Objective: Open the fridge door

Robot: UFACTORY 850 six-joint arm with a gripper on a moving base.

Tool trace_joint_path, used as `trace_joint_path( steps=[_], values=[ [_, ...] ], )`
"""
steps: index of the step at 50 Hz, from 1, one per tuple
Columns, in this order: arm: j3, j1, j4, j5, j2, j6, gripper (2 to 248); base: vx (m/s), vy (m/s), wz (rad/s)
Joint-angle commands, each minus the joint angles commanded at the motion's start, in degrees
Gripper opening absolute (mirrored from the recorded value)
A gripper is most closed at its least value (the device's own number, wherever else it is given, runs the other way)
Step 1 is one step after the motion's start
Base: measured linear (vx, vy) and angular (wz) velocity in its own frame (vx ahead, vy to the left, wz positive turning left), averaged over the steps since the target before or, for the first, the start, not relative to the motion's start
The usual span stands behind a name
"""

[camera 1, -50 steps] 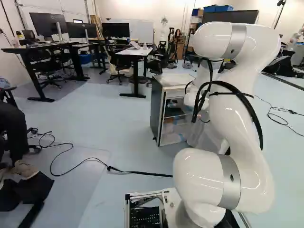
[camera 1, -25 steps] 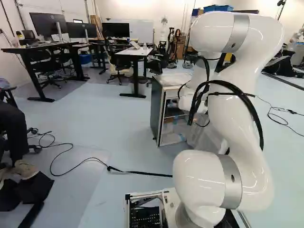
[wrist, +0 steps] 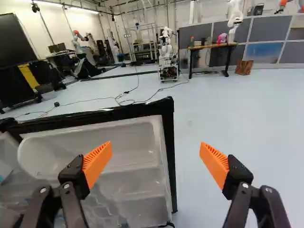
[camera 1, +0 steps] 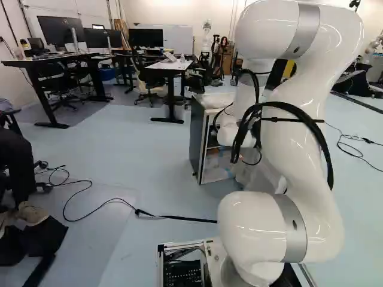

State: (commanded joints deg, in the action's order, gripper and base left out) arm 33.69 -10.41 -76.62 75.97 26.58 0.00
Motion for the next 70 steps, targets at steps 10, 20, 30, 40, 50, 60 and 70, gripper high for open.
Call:
trace_joint_path(
  steps=[10,20,30,40,50,60,70],
  values=[
    [-2.6,1.9,2.0,0.0,-1.6,0.0,247,0.0,0.0,0.0],
    [-3.0,2.1,2.4,0.0,-1.8,0.0,247,0.0,0.0,0.0],
    [-3.1,2.2,2.9,-0.2,-2.0,0.0,247,0.0,0.0,0.0],
    [-3.5,2.3,3.9,-0.5,-2.6,0.0,247,0.0,0.0,0.0],
    [-4.1,2.5,5.7,-1.1,-3.6,0.0,247,0.0,0.0,0.0],
    [-4.9,2.8,8.0,-2.0,-4.9,0.0,247,0.0,0.0,0.0],
    [-6.0,3.1,11.1,-3.0,-6.5,0.0,247,0.0,0.0,0.0]
  ],
)
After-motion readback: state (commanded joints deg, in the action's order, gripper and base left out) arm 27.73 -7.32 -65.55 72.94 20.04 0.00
